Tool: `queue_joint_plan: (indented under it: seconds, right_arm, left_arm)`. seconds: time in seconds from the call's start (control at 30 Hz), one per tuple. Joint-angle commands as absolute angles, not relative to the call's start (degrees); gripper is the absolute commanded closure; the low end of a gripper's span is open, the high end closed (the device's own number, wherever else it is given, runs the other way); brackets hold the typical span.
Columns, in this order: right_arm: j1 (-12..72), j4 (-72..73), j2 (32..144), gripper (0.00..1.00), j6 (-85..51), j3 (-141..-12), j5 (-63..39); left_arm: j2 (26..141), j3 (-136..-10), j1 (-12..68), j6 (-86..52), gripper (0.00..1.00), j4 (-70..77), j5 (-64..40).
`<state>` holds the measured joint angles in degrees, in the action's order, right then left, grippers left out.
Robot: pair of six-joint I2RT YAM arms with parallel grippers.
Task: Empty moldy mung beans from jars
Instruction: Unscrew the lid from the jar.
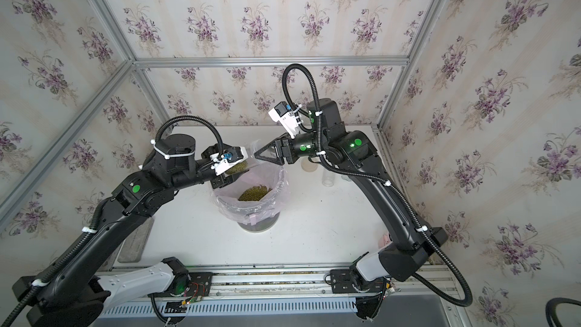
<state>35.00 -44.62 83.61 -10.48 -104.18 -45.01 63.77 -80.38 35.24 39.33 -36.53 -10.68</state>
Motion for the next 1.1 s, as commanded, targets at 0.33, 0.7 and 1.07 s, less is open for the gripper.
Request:
queue_joint_plan:
  seconds: [0.33,0.7,1.07]
  right_arm:
    - [34.72,-36.44,79.23,0.50,0.87,-97.57,-47.06]
    - [33.94,-37.37,76.73,0.51,14.29,-92.96,-48.21]
    - [29.99,-41.85,79.82,0.50,23.49,-94.75,-56.43]
  left_arm:
    - [64.60,-80.98,35.16,39.54,1.00,-35.22,-12.50]
    - [64.24,-80.66,35.16,39.16,1.00,-35.21,-13.68]
    - [64.51,-80.68,35.16,39.06,1.00,-35.23,-14.23]
